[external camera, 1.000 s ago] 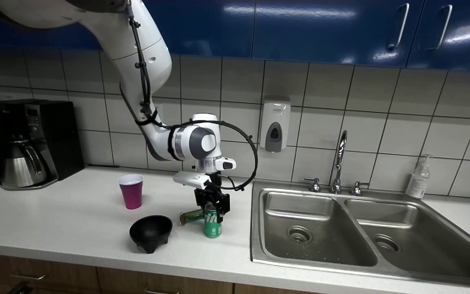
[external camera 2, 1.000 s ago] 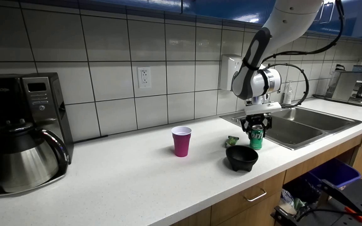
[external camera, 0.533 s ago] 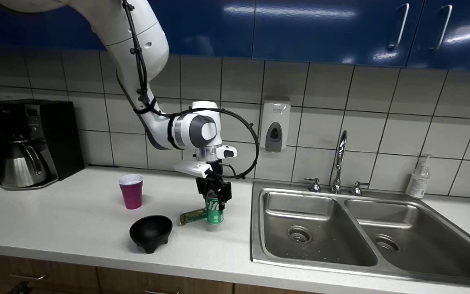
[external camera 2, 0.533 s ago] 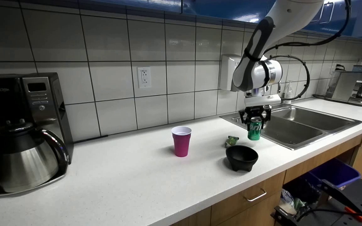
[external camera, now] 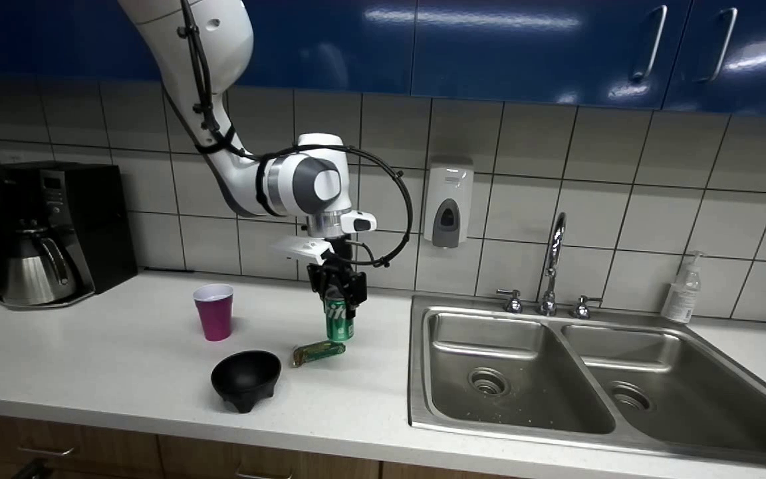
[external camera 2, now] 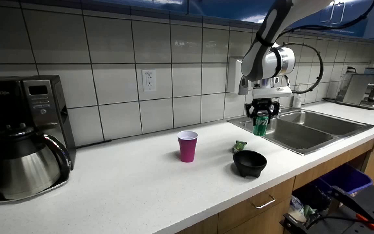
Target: Put the can inside the black bowl
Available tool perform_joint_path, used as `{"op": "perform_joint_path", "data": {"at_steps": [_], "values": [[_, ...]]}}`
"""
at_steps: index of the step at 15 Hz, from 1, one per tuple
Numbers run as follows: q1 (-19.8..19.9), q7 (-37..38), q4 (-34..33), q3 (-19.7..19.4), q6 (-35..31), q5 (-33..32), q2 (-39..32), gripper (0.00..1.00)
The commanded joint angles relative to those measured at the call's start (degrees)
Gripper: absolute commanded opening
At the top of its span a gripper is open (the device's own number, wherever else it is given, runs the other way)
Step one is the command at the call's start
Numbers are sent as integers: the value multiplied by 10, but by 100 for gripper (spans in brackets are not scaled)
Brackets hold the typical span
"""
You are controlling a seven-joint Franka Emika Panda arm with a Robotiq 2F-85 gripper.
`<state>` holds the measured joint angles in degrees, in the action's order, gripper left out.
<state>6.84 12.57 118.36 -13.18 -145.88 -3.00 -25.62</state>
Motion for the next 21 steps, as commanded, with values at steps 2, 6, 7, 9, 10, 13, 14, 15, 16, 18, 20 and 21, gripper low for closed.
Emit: {"op": "perform_joint_path", "data": {"at_steps": [2,6,7,9,10,13,14,15,16,18,20,21], "values": [[-12,-14,68,11,-10,-5,76,41],[-24,-18,102,22,-14,-9,110,41],[-27,-19,111,25,-15,-11,118,41],[-32,-22,129,31,-21,-15,133,41],[-35,-24,139,34,-24,-16,140,41],[-39,-36,169,44,-37,-15,163,41],[-39,-40,178,47,-39,-15,169,41],[-40,-45,188,50,-43,-14,175,41],[-40,-47,196,52,-44,-15,181,41],[-40,-56,213,57,-48,-15,191,41],[-40,-64,230,61,-55,-15,199,41],[-41,-67,238,63,-57,-16,203,41]]}}
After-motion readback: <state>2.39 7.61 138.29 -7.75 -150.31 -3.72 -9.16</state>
